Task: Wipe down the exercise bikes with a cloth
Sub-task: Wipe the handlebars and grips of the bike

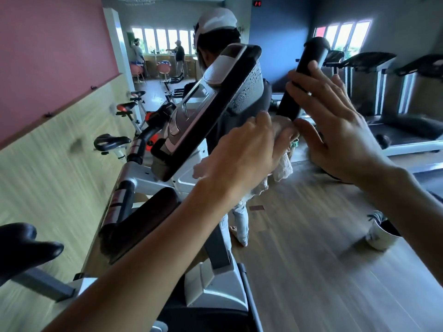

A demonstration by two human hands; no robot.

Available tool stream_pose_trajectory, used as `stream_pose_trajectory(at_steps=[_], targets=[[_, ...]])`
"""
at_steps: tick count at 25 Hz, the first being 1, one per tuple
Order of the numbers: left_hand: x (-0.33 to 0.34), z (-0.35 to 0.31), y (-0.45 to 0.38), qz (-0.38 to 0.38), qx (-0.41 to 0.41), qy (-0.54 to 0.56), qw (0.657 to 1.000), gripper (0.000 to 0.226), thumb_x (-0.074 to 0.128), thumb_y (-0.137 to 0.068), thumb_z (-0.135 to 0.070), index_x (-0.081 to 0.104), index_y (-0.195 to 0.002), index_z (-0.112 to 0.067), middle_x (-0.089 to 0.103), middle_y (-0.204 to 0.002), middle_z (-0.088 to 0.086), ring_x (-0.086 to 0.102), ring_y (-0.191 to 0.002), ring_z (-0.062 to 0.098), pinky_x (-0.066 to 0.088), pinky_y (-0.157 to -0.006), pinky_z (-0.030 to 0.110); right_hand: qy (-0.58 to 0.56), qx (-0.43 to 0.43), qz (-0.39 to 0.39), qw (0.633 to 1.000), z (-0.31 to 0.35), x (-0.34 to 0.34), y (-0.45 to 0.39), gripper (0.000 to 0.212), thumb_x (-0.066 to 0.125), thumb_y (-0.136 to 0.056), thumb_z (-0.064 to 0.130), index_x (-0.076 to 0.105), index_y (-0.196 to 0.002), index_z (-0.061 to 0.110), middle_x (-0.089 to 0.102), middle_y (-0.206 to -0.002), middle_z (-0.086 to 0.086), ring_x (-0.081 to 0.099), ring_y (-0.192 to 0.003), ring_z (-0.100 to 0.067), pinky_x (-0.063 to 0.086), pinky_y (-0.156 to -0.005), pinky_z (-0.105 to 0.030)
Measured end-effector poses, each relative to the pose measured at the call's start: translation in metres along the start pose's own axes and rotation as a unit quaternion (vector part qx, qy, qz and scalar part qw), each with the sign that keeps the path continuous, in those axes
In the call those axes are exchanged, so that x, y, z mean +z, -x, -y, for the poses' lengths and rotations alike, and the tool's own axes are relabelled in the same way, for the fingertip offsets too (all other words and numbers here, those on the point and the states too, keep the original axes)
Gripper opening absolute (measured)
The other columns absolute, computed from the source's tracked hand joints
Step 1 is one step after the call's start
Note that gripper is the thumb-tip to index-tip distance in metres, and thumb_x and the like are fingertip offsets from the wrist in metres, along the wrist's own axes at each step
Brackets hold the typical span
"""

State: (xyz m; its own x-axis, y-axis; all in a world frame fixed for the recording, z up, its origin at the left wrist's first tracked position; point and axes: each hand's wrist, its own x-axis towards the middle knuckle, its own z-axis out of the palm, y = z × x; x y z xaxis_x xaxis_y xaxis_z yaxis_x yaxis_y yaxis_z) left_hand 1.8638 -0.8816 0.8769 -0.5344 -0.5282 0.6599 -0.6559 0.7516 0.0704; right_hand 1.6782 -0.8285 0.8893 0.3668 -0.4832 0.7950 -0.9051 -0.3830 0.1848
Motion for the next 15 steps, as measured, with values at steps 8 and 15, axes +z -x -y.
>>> stream_pose_trajectory(at_steps=[8,15], targets=[[-0.008,0.003,0.018,0.016,-0.001,0.012,1.0,0.041,0.034,-0.108,-0.044,0.058,-0.117,-0.012,0.056,-0.1,0.006,0.063,-0.084,0.026,0.038,-0.061,0.036,0.007,0.056,-0.006,0.998,0.015,0.009,0.002,0.045,0.06,-0.101,0.009,0.051,-0.145,0.002,0.037,-0.16,-0.014,0.02,-0.155,-0.03,0.021,-0.124,-0.056],[-0.016,0.015,0.034,0.046,0.022,0.085,0.995,0.033,0.03,-0.106,-0.047,0.057,-0.115,-0.03,0.06,-0.1,0.001,0.064,-0.083,0.018,0.054,-0.067,0.04,-0.02,0.094,-0.025,0.995,0.027,0.012,-0.002,0.044,0.059,-0.096,-0.003,0.055,-0.14,-0.001,0.039,-0.158,-0.015,0.022,-0.154,-0.03,0.027,-0.124,-0.048]])
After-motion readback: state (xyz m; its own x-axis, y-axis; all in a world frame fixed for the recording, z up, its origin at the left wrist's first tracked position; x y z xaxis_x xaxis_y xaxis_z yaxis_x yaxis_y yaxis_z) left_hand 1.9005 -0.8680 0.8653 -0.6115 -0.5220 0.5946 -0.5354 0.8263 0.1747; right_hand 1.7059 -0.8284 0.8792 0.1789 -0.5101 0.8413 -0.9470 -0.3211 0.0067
